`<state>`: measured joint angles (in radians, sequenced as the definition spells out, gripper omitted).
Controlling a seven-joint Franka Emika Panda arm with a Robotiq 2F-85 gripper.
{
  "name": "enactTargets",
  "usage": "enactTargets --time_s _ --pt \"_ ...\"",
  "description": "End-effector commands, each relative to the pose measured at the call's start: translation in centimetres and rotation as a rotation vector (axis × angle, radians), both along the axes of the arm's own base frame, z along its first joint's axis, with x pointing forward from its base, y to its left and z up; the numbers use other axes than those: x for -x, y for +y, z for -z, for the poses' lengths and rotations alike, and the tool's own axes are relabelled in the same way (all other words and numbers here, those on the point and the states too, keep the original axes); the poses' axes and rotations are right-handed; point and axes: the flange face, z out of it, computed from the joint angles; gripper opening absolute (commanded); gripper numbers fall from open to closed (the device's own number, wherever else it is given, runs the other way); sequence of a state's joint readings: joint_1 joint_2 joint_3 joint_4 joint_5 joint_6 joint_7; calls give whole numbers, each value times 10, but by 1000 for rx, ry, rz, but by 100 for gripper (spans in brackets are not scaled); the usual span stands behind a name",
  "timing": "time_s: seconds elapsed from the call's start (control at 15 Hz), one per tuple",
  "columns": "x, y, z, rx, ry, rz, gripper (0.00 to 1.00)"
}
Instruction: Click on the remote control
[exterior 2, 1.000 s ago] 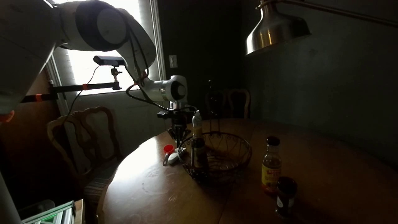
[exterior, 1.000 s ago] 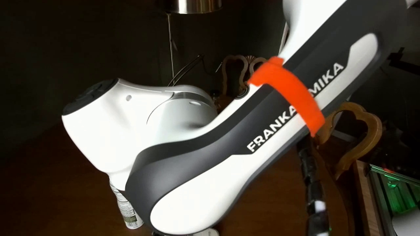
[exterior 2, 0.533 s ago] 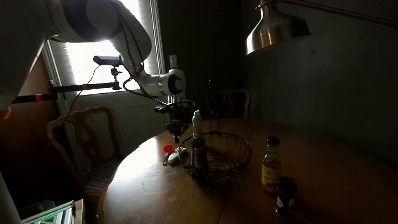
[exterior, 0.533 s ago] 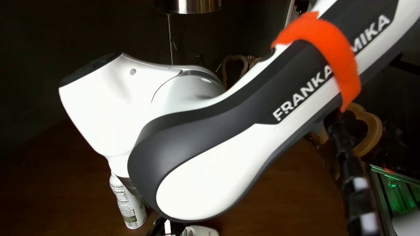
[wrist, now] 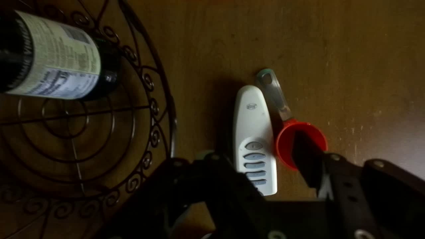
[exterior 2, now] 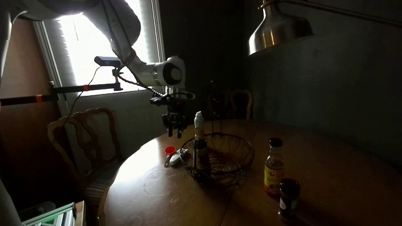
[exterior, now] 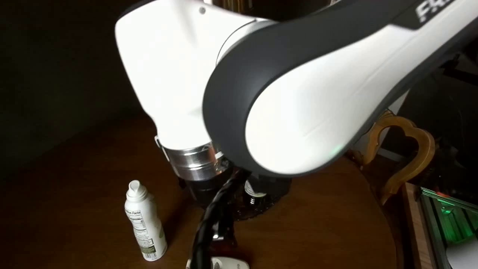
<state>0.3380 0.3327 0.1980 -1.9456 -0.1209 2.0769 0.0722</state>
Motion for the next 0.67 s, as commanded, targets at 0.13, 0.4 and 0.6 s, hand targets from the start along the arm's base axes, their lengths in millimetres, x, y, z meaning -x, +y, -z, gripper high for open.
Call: enactTargets --time_s 0.13,0.4,0.6 --pt "49 -59 -61 134 -55 148 99" --pt "84 -80 -109 194 -17 244 100" --pt "117 -100 -155 269 -34 327 100"
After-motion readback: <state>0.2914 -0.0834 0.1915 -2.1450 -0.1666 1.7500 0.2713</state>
